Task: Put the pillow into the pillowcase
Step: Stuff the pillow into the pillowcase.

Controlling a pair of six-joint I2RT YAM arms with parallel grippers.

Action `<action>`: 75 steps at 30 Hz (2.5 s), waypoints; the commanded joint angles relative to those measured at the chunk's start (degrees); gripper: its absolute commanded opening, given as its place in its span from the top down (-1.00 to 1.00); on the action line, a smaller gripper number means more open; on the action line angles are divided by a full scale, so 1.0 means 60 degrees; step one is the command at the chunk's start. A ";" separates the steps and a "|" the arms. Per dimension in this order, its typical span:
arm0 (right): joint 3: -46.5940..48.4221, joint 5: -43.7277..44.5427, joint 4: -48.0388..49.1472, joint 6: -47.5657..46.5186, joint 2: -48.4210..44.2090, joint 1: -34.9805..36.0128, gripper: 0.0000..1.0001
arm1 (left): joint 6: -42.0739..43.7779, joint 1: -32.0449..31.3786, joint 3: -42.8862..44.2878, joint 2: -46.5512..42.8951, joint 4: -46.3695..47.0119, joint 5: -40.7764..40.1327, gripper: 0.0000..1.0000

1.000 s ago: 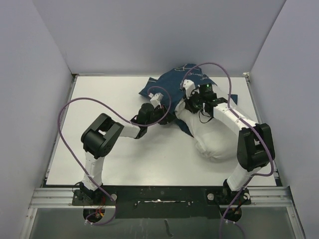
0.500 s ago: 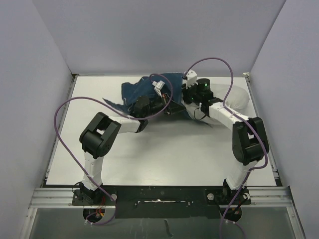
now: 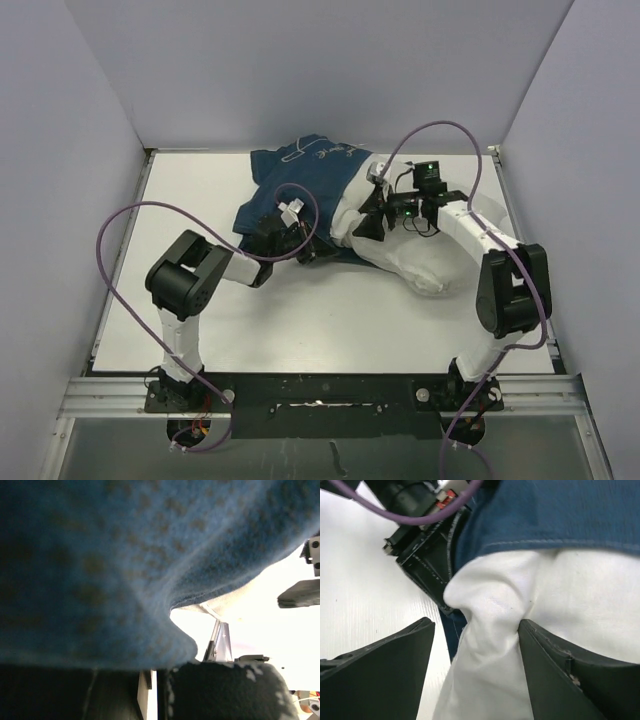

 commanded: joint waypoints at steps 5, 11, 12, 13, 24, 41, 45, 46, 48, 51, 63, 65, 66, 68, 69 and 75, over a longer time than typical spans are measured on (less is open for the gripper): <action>0.1541 -0.0245 -0.3650 -0.5229 -0.1213 -0.0078 -0.68 | 0.0829 0.0444 0.0000 -0.1707 -0.0850 0.0458 1.00; 0.0520 0.1357 0.0378 -0.3078 -0.0646 0.1148 -0.70 | 0.1551 0.0431 0.0560 -0.1890 -0.1659 0.1071 1.00; 0.0421 0.1707 0.1264 -0.2601 -0.0456 0.1288 -0.62 | 0.1613 0.0432 0.0581 -0.1941 -0.1718 0.1105 1.00; 0.0414 0.2120 0.1701 -0.2256 -0.0248 0.1415 -0.50 | 0.1664 0.0432 0.0586 -0.1991 -0.1759 0.1124 1.00; 0.1939 0.8044 0.5100 0.1537 0.2519 0.2440 1.00 | 0.2163 -0.0541 0.1199 -0.3468 -0.1714 0.1306 1.00; 0.1119 -0.0714 -0.0303 -0.2080 -0.0050 0.0069 -0.73 | 0.2161 0.0300 -0.0103 -0.2662 -0.2641 0.0613 0.39; 0.2383 -0.1558 -0.3245 -0.4129 -0.0540 -0.0963 -0.86 | 0.3296 0.0315 -0.0255 -0.4032 -0.4294 0.1113 0.06; 0.2566 -0.1573 -0.3294 -0.3998 -0.0597 -0.1151 -0.91 | 0.3737 0.0326 -0.0152 -0.4455 -0.5043 0.1191 -0.03; 0.2660 -0.1205 -0.2363 -0.2794 -0.0532 -0.1522 -1.00 | 0.4918 0.0362 0.0301 -0.5178 -0.6929 0.1347 -0.19; 0.2996 -0.0321 -0.1174 -0.1398 0.0094 -0.1853 -0.96 | 0.6463 0.0624 0.1403 -0.5827 -0.9624 0.1518 -0.33; 0.5154 0.0549 -0.3612 -0.2021 0.2662 -0.1163 -0.48 | 0.7965 0.1000 1.0724 -0.1241 -1.5590 -0.3385 -0.29; 0.4803 0.0554 -0.3716 -0.2259 0.2435 -0.0969 0.02 | 0.8402 0.0579 1.2605 -0.0057 -1.6287 -0.4331 -0.23; 0.4533 0.0587 -0.3571 -0.2215 0.2211 -0.0867 0.27 | 0.8671 0.0344 1.3452 0.0519 -1.6555 -0.4726 -0.23; 0.4008 0.0684 -0.3254 -0.2074 0.1876 -0.0716 0.59 | 0.9229 -0.0157 1.4884 0.1507 -1.7009 -0.5547 -0.19; 0.3754 0.0755 -0.3149 -0.2005 0.1756 -0.0654 0.70 | 0.9477 -0.0363 1.5433 0.1951 -1.7148 -0.6006 -0.18; 0.3359 0.0857 -0.2797 -0.1345 0.1571 -0.0527 0.87 | 0.9950 -0.0724 1.5774 0.2631 -1.6581 -0.7560 -0.14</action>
